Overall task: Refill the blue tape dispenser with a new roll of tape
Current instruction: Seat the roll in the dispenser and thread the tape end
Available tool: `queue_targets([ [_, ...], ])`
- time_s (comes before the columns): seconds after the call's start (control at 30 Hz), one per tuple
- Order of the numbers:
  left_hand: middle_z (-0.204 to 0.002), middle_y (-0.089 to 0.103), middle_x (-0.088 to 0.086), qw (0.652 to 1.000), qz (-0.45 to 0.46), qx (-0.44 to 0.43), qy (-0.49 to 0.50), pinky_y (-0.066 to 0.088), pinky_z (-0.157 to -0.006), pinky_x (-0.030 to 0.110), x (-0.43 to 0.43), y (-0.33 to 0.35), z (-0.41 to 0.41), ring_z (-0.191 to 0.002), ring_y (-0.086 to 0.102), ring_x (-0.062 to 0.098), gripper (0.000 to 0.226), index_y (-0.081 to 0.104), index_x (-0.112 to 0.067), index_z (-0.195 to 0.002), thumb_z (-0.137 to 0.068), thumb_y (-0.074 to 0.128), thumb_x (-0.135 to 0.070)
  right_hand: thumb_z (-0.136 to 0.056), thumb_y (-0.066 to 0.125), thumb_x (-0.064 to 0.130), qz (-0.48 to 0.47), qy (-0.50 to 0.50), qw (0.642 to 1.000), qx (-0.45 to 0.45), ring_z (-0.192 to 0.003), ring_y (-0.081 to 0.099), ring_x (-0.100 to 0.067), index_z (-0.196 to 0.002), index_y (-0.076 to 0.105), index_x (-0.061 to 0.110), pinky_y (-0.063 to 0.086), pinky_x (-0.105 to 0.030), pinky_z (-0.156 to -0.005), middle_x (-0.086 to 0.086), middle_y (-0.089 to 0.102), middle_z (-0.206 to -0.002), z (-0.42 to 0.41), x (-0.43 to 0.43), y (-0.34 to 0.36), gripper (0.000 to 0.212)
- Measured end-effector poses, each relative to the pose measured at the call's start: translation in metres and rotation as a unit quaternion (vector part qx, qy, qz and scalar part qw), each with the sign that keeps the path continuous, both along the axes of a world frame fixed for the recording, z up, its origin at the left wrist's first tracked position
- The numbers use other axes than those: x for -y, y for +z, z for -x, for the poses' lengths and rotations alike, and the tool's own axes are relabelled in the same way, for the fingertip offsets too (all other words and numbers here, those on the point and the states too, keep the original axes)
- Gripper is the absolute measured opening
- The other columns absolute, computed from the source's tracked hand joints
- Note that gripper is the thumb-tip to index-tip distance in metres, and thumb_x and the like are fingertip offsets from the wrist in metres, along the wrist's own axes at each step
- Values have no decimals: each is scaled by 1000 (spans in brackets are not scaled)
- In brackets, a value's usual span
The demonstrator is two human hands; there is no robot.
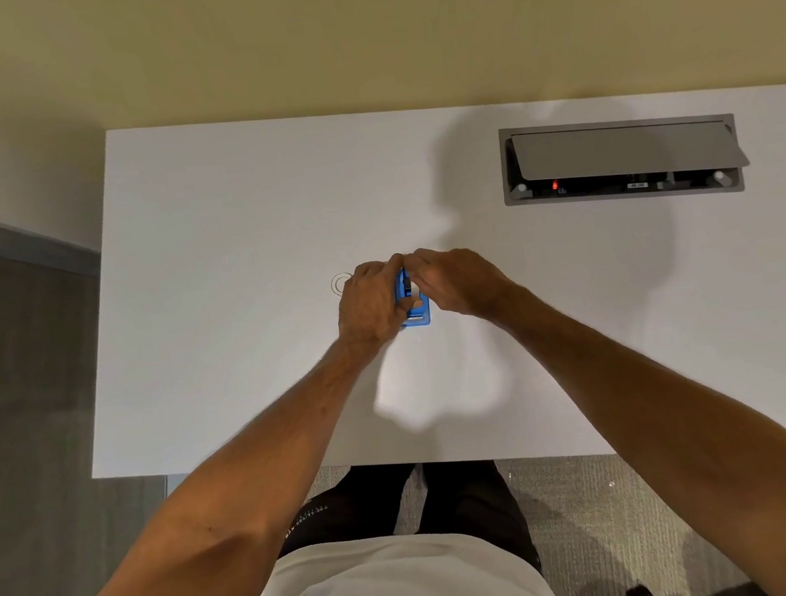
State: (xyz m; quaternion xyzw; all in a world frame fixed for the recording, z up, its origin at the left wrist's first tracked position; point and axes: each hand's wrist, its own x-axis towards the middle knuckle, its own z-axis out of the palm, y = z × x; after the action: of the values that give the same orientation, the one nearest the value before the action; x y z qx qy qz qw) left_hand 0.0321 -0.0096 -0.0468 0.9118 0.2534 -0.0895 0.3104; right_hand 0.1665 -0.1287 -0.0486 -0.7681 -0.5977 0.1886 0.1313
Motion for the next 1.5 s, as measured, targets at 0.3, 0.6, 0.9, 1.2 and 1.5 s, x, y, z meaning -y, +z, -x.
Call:
queue_targets([
  [0.3,-123,74,4,1000,4,-4,13,54,-104,43,4,1,0,-121,63,30,54,58,-19,-134,-89,76,-43,-98,63,19,-8,-61,998,-32,-64,46,-12,-104,59,2,37,-20,-65,-13,65,-87,3,7,-6,18],
  [0.6,-120,75,3,1000,23,-6,18,55,-103,45,3,3,0,-119,64,31,52,58,-22,-135,-89,76,-36,-101,57,20,31,-81,994,-73,-69,53,-15,-106,54,3,52,-29,-69,-12,62,-90,1,4,-10,19],
  [0.9,-117,76,2,1000,22,-5,18,56,-103,44,3,3,-2,-114,67,29,52,58,-22,-133,-86,77,-34,-102,54,23,39,-84,995,-43,-62,50,-11,-110,48,7,45,-23,-62,0,49,-83,3,4,-13,19],
  [1.2,-112,75,4,999,31,-16,0,58,-98,43,-1,5,1,-106,69,28,53,55,-21,-132,-84,76,-27,-104,50,27,27,-76,996,-32,-67,60,-15,-110,49,10,55,-27,-67,-2,59,-85,6,4,-6,18],
  [1.5,-113,75,10,998,70,2,-3,61,-95,45,0,7,7,-108,69,30,55,53,-19,-138,-85,61,-6,-109,39,25,-3,-156,987,-33,-65,54,-15,-111,55,11,53,-30,-63,2,57,-85,26,19,-1,21],
])
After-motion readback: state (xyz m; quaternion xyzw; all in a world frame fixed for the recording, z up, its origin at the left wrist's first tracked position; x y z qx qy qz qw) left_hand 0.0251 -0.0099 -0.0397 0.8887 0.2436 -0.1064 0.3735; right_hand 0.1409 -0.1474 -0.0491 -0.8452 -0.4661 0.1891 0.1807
